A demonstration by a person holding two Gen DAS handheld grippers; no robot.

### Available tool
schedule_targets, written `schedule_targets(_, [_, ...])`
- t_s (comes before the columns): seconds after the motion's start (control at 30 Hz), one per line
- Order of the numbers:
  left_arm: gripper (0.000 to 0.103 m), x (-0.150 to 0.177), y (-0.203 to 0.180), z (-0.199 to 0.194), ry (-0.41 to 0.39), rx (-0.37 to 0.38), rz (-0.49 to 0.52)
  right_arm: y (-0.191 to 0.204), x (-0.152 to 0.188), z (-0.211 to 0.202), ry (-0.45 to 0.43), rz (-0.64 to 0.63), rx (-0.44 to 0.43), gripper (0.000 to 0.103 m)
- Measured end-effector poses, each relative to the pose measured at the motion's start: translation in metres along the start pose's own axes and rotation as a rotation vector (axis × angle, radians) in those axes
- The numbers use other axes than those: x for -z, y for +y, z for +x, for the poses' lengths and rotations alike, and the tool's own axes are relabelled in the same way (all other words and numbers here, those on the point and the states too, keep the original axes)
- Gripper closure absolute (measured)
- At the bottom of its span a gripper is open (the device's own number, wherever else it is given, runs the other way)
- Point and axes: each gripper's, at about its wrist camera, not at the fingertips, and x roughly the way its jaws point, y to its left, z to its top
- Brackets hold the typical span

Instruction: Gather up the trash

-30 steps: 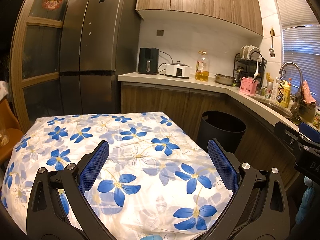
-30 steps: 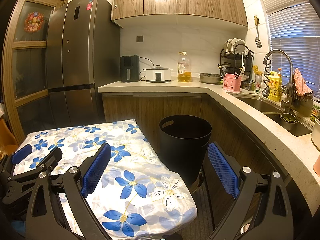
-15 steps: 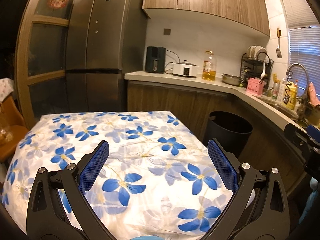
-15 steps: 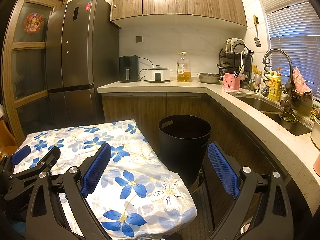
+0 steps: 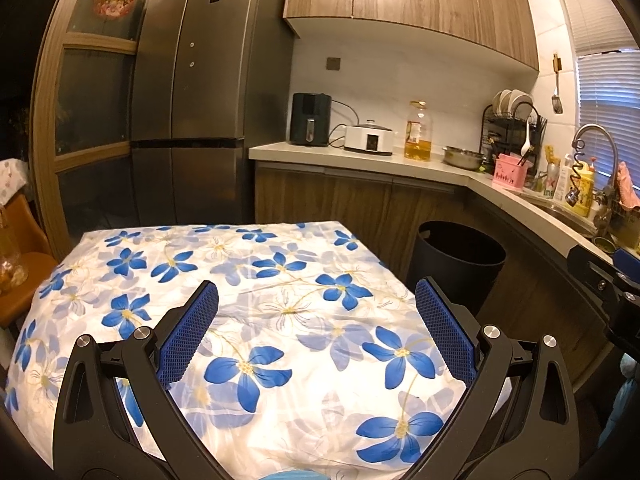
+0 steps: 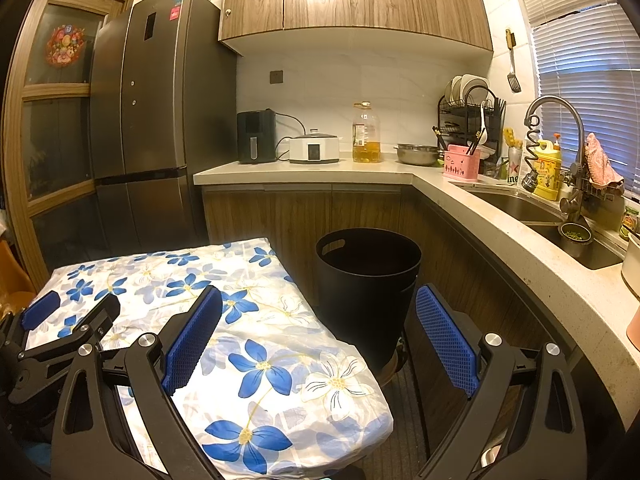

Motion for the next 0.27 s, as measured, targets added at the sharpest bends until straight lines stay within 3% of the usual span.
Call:
schedule_targets(0.17, [0.006,-0.0009,-0.0011,-0.0008,0.0,-0.009,0.001,0.0001,0.0011,0.0005,0.0,0.003,0.001,0.009])
schedule_targets(0.27, [0.006,-0.0002,-0.0012,-0.0031,-0.004,0.024,-0.008,-0.0002,0.002,0.0006,0.0,0.004,0.001,0.009])
